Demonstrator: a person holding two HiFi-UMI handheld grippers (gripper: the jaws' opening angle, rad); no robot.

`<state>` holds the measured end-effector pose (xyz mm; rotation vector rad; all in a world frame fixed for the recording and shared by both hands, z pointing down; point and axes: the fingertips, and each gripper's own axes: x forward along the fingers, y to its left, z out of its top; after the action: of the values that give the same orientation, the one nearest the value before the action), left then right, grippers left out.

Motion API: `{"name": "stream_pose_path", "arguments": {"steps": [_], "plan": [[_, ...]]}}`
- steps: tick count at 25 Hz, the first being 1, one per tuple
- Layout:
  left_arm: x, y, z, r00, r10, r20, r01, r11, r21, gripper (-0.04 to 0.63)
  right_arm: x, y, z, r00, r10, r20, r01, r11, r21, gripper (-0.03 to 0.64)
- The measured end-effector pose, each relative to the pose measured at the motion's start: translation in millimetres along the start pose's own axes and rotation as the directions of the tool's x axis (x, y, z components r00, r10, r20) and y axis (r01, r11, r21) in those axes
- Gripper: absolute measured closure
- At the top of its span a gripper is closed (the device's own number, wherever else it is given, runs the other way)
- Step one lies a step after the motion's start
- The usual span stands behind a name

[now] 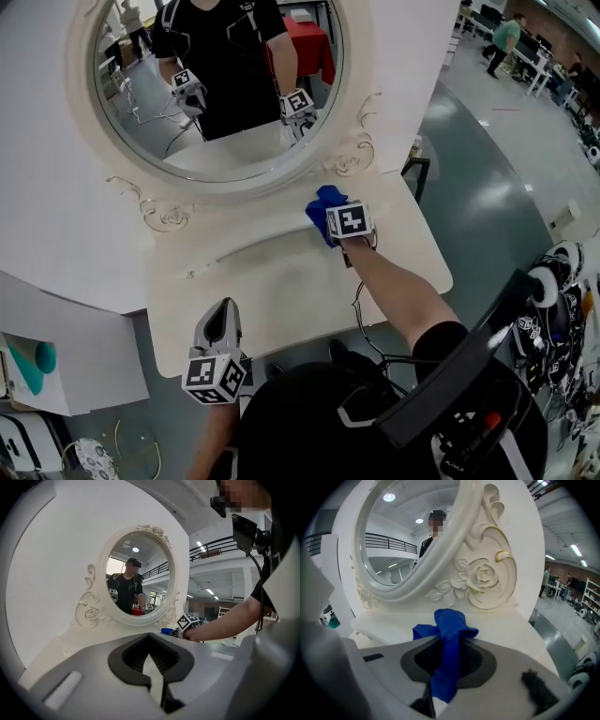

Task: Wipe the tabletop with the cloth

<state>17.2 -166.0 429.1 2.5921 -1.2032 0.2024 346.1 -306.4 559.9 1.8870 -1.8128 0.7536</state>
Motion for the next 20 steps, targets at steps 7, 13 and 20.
{"name": "stream_pose_path", "arguments": {"steps": [7,13,20], "plan": [[22,-27,-2,0.999,-0.033,-0.021,0.033,0.999,0.016,0.586,-16,-72,-7,0.998,-0.069,0.008,0.069,0.997,0.032,0.532],[42,-50,1,0.998,-0.068,-0.016,0.068,0.997,0.023,0.587,-33,-135,-14,0.99,-0.143,0.009,0.142,0.987,0.073,0.532],[51,-66,-2,0.996,-0.091,-0.021,0.092,0.995,0.027,0.586,-48,-185,-22,0.978,-0.21,-0.009,0.21,0.973,0.091,0.532]]}}
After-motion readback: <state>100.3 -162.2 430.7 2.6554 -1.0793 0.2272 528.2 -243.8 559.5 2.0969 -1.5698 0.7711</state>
